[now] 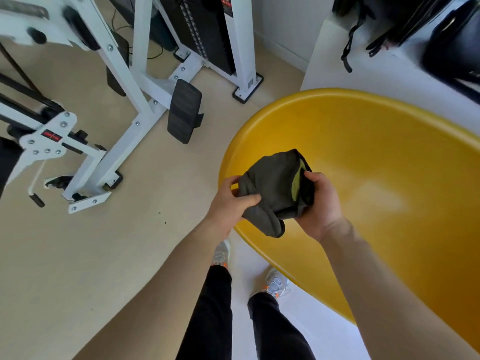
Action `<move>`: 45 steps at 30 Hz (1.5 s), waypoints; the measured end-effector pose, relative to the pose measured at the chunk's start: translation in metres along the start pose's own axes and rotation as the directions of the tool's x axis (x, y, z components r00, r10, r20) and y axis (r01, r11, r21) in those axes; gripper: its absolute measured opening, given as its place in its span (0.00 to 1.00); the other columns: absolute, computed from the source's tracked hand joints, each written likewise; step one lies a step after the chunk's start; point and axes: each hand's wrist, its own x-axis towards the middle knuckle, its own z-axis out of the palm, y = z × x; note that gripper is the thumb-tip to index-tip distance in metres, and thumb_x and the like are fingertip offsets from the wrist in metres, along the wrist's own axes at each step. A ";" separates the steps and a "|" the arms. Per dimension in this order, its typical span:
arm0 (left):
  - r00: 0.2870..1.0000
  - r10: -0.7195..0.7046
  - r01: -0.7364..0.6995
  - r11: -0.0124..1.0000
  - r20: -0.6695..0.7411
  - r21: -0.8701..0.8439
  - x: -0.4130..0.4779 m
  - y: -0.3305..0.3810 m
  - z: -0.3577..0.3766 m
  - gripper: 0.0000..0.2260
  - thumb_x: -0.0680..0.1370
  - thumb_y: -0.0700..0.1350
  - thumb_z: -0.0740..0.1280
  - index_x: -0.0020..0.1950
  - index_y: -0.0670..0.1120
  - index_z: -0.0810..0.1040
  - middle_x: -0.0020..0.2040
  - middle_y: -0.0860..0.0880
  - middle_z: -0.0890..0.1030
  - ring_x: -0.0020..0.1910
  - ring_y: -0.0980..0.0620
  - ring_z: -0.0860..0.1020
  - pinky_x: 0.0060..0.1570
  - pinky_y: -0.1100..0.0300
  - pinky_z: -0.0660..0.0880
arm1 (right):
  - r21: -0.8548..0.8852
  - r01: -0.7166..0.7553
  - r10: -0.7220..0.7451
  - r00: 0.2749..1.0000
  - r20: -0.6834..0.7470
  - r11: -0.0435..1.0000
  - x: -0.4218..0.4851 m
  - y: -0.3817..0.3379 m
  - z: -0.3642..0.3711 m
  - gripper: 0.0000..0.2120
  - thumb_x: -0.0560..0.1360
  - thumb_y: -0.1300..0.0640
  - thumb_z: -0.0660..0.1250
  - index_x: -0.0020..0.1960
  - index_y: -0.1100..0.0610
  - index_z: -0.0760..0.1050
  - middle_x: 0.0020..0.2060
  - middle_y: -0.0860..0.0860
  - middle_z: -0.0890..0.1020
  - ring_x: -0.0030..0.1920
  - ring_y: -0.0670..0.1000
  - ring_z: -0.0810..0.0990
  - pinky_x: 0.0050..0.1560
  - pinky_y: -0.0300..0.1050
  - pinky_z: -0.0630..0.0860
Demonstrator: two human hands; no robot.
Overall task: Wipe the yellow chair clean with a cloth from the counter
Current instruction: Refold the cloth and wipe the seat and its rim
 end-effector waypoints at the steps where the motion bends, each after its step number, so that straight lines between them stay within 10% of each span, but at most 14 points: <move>1: 0.999 -0.025 0.024 0.999 0.027 0.042 0.001 0.001 -0.009 0.27 0.67 0.41 0.76 0.65 0.50 0.74 0.58 0.43 0.82 0.54 0.44 0.83 0.55 0.41 0.80 | -0.019 0.007 -0.007 1.000 0.004 1.000 0.000 -0.001 0.001 0.20 0.80 0.44 0.59 0.63 0.54 0.79 0.58 0.54 0.84 0.59 0.55 0.82 0.55 0.53 0.77; 6: 0.997 0.074 -0.063 0.887 -0.008 0.457 0.024 0.030 -0.080 0.12 0.70 0.39 0.76 0.50 0.53 0.83 0.46 0.48 0.86 0.49 0.46 0.84 0.48 0.58 0.80 | -0.254 0.086 -0.124 0.982 -0.140 0.963 0.030 0.017 0.013 0.14 0.76 0.63 0.69 0.61 0.59 0.79 0.55 0.57 0.85 0.59 0.62 0.82 0.53 0.63 0.81; 13: 0.884 0.451 -0.306 0.755 -0.121 0.581 0.129 0.113 -0.109 0.17 0.73 0.51 0.76 0.60 0.49 0.80 0.57 0.52 0.81 0.56 0.54 0.79 0.54 0.60 0.75 | 0.159 0.220 -0.194 0.968 -0.161 0.963 0.099 0.005 0.044 0.19 0.74 0.68 0.56 0.62 0.60 0.76 0.60 0.58 0.82 0.57 0.63 0.81 0.53 0.67 0.79; 17: 0.753 0.627 -0.229 0.534 -0.200 0.814 0.159 0.101 -0.058 0.22 0.78 0.55 0.67 0.69 0.47 0.71 0.67 0.45 0.73 0.62 0.44 0.75 0.58 0.51 0.75 | -0.332 -0.107 -0.068 0.878 -0.473 0.937 0.127 0.045 0.043 0.15 0.78 0.56 0.65 0.63 0.61 0.73 0.54 0.58 0.81 0.53 0.59 0.81 0.49 0.58 0.82; 20: 0.866 0.500 -0.310 0.573 -0.024 0.759 0.162 0.074 -0.009 0.31 0.76 0.65 0.64 0.71 0.46 0.68 0.65 0.45 0.75 0.61 0.45 0.76 0.56 0.49 0.76 | -0.709 -0.078 -0.470 0.697 -0.541 0.700 0.131 0.041 0.038 0.24 0.79 0.55 0.63 0.73 0.58 0.65 0.59 0.57 0.77 0.57 0.58 0.77 0.57 0.52 0.75; 23: 0.890 0.440 -0.219 0.641 -0.118 0.735 0.176 0.065 0.010 0.30 0.78 0.68 0.58 0.65 0.44 0.70 0.58 0.44 0.79 0.54 0.42 0.79 0.46 0.50 0.75 | -0.995 0.097 -0.870 0.493 0.019 0.034 0.139 -0.003 0.050 0.24 0.78 0.56 0.60 0.73 0.55 0.68 0.69 0.60 0.69 0.66 0.63 0.70 0.62 0.52 0.66; 25: 0.836 0.533 -0.223 0.542 -0.126 0.810 0.183 0.059 0.010 0.27 0.80 0.66 0.53 0.60 0.43 0.71 0.52 0.43 0.81 0.50 0.41 0.80 0.40 0.53 0.70 | -0.945 0.015 -0.824 0.486 0.292 -0.326 0.160 -0.040 0.054 0.23 0.79 0.53 0.57 0.74 0.51 0.67 0.73 0.58 0.66 0.70 0.64 0.66 0.64 0.56 0.66; 27: 0.749 0.659 -0.266 0.391 -0.065 0.881 0.186 0.055 0.008 0.25 0.82 0.63 0.51 0.59 0.43 0.71 0.49 0.43 0.82 0.46 0.41 0.81 0.36 0.54 0.70 | -0.888 -0.010 -0.725 0.581 0.369 -0.460 0.182 -0.070 0.052 0.23 0.82 0.47 0.51 0.76 0.50 0.65 0.76 0.54 0.65 0.76 0.61 0.61 0.70 0.59 0.61; 38: 0.626 0.729 -0.431 0.026 0.278 0.902 0.217 0.094 0.036 0.20 0.85 0.57 0.49 0.65 0.46 0.72 0.50 0.45 0.83 0.46 0.43 0.82 0.40 0.50 0.77 | -0.929 0.187 -0.676 0.643 0.361 -0.318 0.208 -0.076 0.032 0.25 0.82 0.50 0.47 0.76 0.53 0.66 0.75 0.50 0.68 0.80 0.55 0.52 0.78 0.59 0.42; 45: 0.758 0.640 -0.215 0.422 -0.122 0.881 0.165 0.007 -0.020 0.24 0.84 0.57 0.45 0.64 0.44 0.71 0.53 0.45 0.81 0.48 0.44 0.82 0.41 0.57 0.71 | -0.909 0.059 -0.653 0.677 0.340 -0.413 0.211 -0.068 0.036 0.26 0.83 0.39 0.42 0.71 0.50 0.66 0.74 0.52 0.64 0.80 0.57 0.45 0.77 0.62 0.38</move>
